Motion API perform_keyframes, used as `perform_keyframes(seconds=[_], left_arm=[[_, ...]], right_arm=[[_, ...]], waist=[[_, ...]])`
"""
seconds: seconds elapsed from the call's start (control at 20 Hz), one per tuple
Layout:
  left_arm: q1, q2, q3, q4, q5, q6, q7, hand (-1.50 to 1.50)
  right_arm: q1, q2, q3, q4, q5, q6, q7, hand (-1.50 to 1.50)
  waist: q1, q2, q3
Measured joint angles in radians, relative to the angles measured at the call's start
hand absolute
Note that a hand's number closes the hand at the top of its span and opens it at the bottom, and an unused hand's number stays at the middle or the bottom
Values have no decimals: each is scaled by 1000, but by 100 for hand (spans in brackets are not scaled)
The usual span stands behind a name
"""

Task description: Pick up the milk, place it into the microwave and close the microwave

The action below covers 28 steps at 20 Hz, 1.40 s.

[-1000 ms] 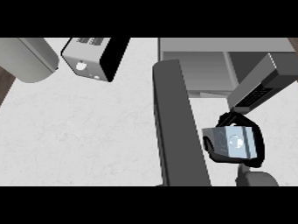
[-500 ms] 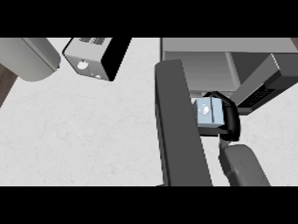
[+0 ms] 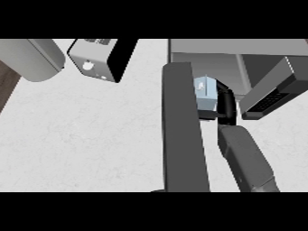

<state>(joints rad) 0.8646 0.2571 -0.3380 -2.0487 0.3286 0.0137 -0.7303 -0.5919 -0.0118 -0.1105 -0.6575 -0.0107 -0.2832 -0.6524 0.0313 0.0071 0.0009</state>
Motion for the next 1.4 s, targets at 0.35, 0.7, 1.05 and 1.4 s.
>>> perform_keyframes(seconds=[0.35,0.7,1.05,1.4], left_arm=[[-36,12,21,25,15,-19,8,-150],[-70,24,33,49,26,-42,14,-150],[-83,30,24,66,10,-56,6,-150],[-101,21,21,82,16,-61,6,-150]], right_arm=[[-155,-55,-57,257,37,-89,-56,150],[-240,-103,-75,402,71,-154,-96,150],[-299,-154,-60,467,120,-238,-127,150],[-344,-173,-86,478,115,-281,-157,150]], waist=[[22,10,1],[55,26,3],[82,39,4],[96,47,6]])
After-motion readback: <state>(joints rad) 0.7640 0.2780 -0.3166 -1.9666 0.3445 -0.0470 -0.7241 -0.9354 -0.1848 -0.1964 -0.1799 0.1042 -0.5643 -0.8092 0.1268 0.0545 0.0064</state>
